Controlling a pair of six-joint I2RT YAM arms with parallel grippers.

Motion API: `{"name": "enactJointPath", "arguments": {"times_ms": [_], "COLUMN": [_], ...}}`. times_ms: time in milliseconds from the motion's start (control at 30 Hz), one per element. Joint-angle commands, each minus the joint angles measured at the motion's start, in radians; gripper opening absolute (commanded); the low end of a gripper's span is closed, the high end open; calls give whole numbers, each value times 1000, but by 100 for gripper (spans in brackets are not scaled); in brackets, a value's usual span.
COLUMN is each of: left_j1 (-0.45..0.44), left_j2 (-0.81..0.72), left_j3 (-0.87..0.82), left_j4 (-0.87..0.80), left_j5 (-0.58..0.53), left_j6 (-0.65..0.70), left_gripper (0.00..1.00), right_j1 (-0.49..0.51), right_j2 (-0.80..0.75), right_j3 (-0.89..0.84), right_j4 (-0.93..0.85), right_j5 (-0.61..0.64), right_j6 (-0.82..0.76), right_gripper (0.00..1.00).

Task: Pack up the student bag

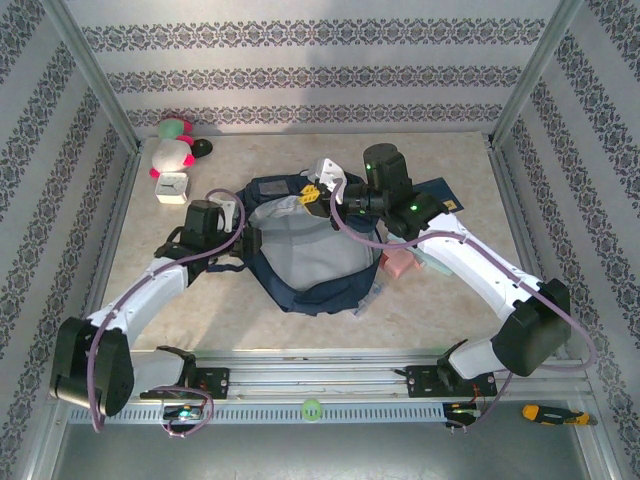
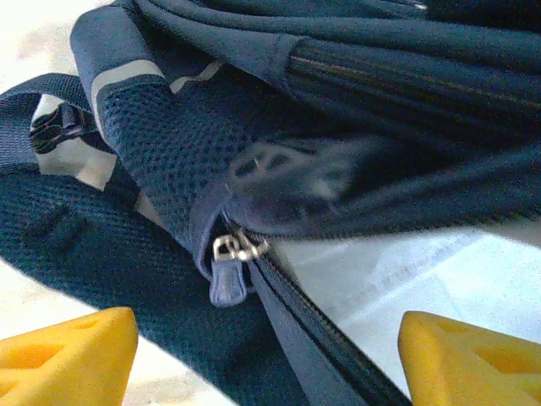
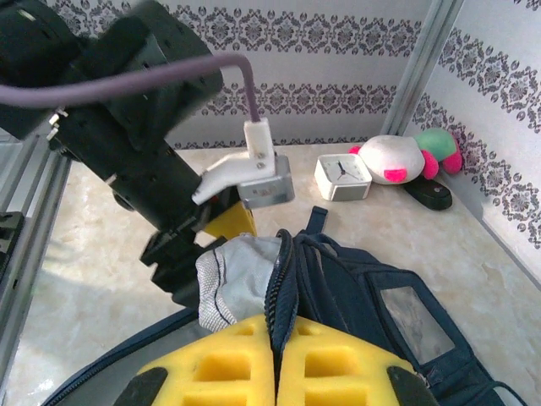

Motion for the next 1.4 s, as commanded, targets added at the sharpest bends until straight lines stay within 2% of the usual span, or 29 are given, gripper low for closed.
{"name": "enactJointPath", "arguments": {"times_ms": [0, 200, 433, 567, 700, 867, 1067, 1167, 1367], "left_j1": [9, 15, 41, 48, 57, 120, 186, 188, 188], "left_j2": [60, 141, 131, 128, 84, 22, -31, -95, -284], "left_j3": [4, -14, -40, -42, -19, -10, -7, -9, -44], "left_j4": [83, -6, -1, 2, 3, -3, -92, -150, -225], "left_j5": [-72, -237, -271, -274, -318, -400, -413, -405, -451], "left_j6": [-60, -80, -144, -149, -154, -197, -213, -204, -188], "left_gripper": [78, 78, 77, 74, 74, 76, 79, 83, 85], "right_j1": [0, -69, -156, -171, -128, -38, 73, 97, 124], "right_j2": [-21, 12, 89, 128, 162, 228, 352, 399, 414], "right_j3": [84, 201, 356, 416, 422, 395, 352, 318, 246], "right_j4": [83, 91, 120, 132, 146, 145, 141, 135, 133], "right_j5": [-61, -57, -42, -63, -89, -79, -50, -18, -61], "right_j6": [27, 89, 147, 176, 179, 121, 110, 89, 105], "right_gripper": [0, 0, 0, 0, 0, 0, 0, 0, 0]}}
